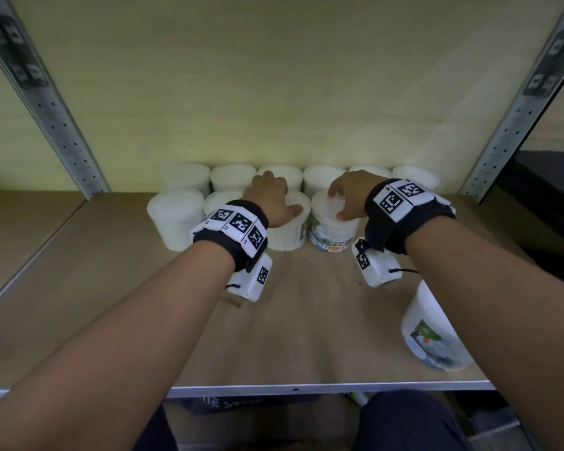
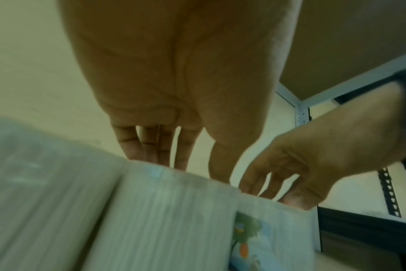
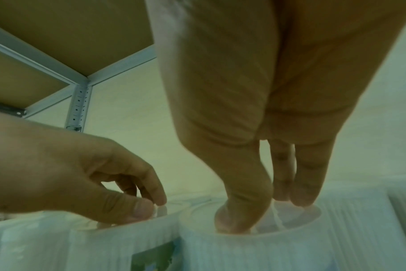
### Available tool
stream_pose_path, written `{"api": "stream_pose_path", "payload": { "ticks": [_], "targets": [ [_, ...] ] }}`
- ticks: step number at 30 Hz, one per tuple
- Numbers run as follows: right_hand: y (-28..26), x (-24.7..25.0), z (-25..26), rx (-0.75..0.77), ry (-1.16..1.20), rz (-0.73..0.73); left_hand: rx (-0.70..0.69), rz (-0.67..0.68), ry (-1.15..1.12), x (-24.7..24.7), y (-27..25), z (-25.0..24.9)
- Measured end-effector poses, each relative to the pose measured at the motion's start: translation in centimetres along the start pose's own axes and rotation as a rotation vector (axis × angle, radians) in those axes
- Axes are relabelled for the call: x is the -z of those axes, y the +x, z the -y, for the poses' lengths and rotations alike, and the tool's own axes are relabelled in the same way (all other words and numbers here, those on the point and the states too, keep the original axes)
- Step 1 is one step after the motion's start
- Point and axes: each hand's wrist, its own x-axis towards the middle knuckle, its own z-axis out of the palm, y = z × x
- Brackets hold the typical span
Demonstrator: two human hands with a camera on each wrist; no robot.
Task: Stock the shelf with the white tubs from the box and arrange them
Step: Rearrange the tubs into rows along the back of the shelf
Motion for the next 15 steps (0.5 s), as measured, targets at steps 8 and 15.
{"api": "stream_pose_path", "payload": {
  "ticks": [8, 15],
  "targets": [
    [0.0, -0.2, -0.1, 0.01, 0.008, -0.011, -0.06, 0.095, -0.016, 0.7, 0.0, -0.3],
    [-0.1, -0.1, 0.0, 0.009, 0.016, -0.009, -0.104, 0.231, -0.017, 1.8, -0.1, -0.3]
  ]
}}
